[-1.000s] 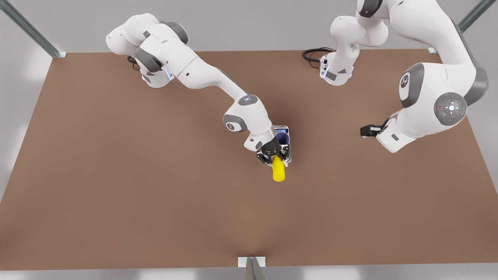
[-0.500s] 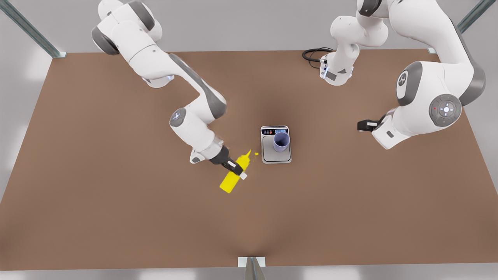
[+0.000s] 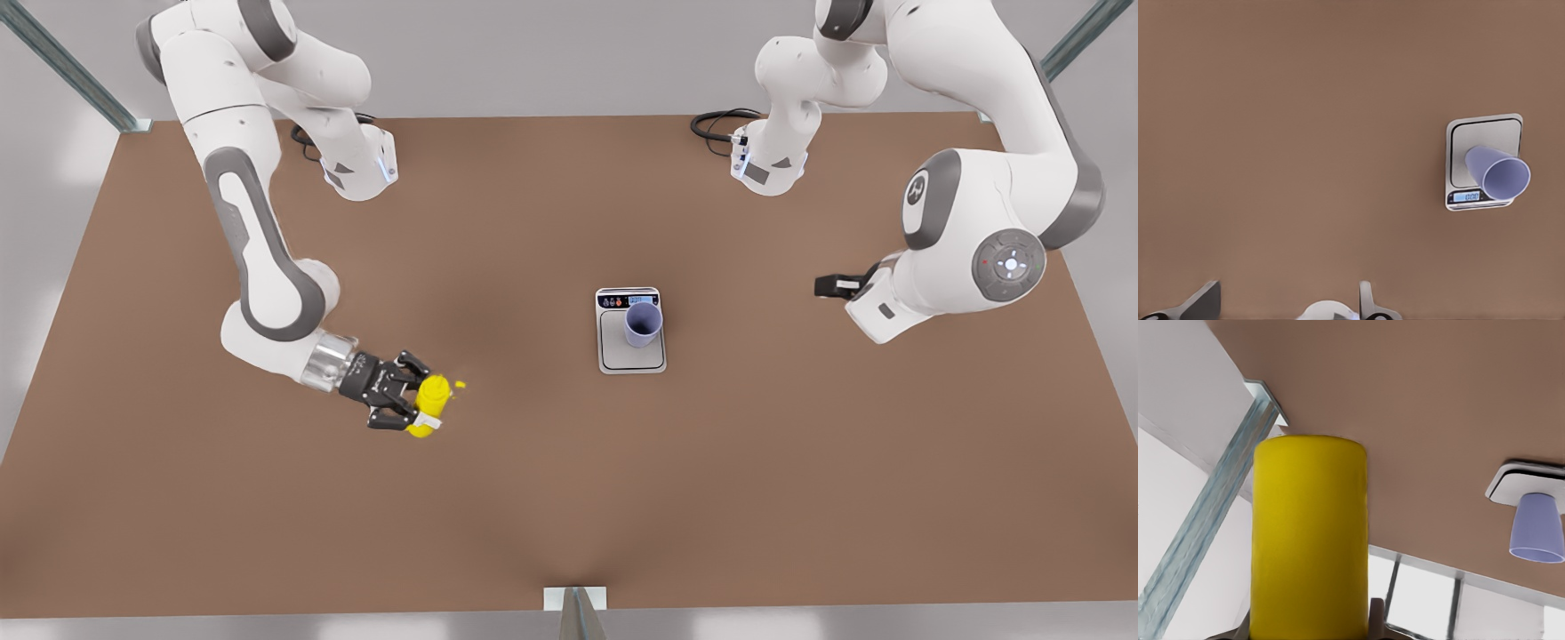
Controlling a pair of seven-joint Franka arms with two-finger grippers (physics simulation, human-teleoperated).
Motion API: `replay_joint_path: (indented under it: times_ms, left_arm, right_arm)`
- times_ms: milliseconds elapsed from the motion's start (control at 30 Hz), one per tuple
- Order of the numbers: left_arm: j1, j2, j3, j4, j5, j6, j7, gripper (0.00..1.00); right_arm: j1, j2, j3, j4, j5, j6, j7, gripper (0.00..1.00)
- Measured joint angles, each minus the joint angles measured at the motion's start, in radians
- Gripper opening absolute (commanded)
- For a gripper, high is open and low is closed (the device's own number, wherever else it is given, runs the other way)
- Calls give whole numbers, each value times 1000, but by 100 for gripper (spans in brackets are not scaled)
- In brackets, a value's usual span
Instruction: Move cup to the weight, pick up sauce bottle, pour sauce
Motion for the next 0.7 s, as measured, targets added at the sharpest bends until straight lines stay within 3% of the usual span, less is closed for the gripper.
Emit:
replay_joint_path:
  times_ms: [33,133,200,533,700]
  left_arm:
    - [1,0,2,1,1,-1,1,100]
    - [1,5,2,-1,4,2,-1,100]
    - [1,8,2,-1,5,3,-1,100]
    - [1,28,2,-1,6,3,-2,100]
    - [1,35,2,-2,5,3,-2,100]
  right_arm:
    - [-21,4,5,-1,19,-24,28,43]
    - [-118,4,214,-34,22,24,62,46]
    - [-161,-2,277,-44,20,50,148,46]
    - [-403,-38,303,-262,-25,-293,152,46]
    - [-537,22,297,-350,-84,-437,-53,46]
